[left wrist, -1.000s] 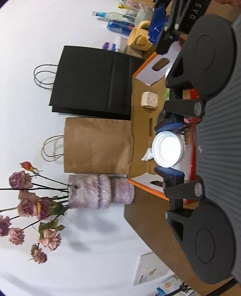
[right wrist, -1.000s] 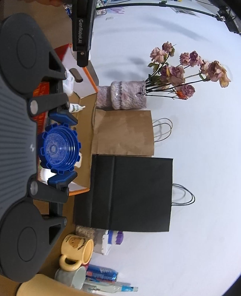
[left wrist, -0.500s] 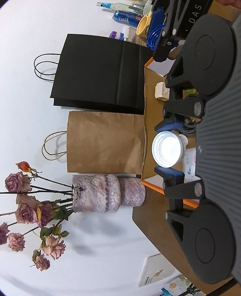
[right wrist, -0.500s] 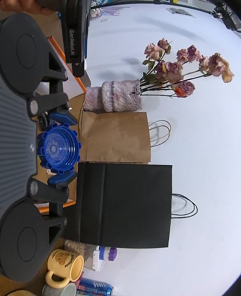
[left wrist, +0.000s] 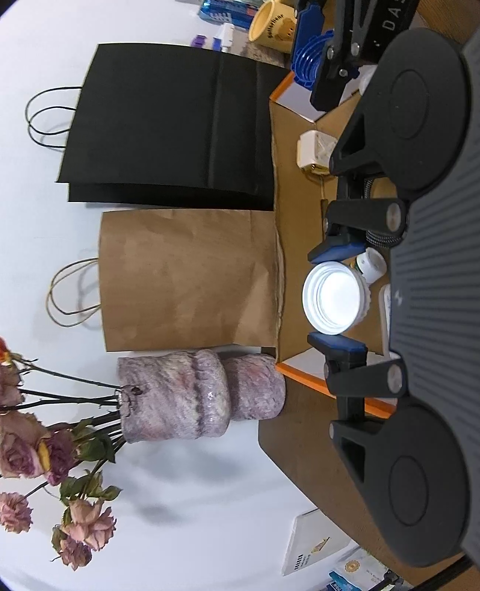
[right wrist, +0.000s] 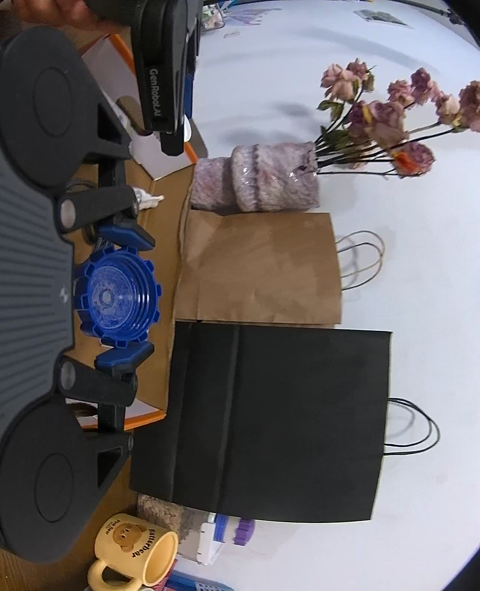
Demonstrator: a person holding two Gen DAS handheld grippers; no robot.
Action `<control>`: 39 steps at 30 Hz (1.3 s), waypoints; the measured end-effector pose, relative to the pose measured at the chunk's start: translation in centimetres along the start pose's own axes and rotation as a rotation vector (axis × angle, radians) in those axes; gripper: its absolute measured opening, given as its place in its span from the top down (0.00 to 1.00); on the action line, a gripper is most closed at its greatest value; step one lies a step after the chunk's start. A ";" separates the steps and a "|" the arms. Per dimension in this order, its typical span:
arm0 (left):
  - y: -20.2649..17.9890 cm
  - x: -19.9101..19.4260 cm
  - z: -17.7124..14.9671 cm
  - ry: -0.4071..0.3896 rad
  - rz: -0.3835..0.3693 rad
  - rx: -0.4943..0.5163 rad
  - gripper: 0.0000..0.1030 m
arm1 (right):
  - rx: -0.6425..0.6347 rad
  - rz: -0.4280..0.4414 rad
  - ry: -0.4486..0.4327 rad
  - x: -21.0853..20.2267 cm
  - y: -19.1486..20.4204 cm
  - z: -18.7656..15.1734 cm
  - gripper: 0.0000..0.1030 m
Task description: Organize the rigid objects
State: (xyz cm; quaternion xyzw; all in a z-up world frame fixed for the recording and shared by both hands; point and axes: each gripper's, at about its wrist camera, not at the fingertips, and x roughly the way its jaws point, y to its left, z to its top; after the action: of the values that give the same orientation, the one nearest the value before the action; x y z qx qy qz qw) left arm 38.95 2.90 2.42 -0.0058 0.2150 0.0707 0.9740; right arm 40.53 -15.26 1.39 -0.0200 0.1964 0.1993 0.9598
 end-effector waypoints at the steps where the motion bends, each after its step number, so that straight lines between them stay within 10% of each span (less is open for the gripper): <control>1: 0.0 0.1 0.0 0.002 0.001 0.004 0.60 | 0.000 -0.001 0.007 0.1 -0.1 -0.1 0.48; 6: -0.1 0.0 -0.1 0.002 0.008 0.017 0.54 | 0.012 -0.010 0.043 0.6 -0.3 -0.6 0.44; 10: 0.0 -0.4 0.0 -0.028 0.028 0.017 0.10 | 0.018 -0.041 0.024 0.2 -0.5 -0.8 0.12; 13: 0.0 -0.9 0.1 -0.055 0.034 0.021 0.00 | 0.018 -0.078 0.002 -0.2 -0.8 -0.6 0.00; 39: 2.7 -13.0 -2.1 -0.109 0.048 -0.022 0.00 | 0.039 -0.146 -0.038 -12.4 -0.8 -2.8 0.00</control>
State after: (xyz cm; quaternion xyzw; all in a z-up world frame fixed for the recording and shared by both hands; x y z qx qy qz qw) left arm 26.05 3.74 6.01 -0.0074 0.1608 0.0967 0.9822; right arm 29.36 -20.97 3.56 -0.0118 0.1799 0.1254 0.9756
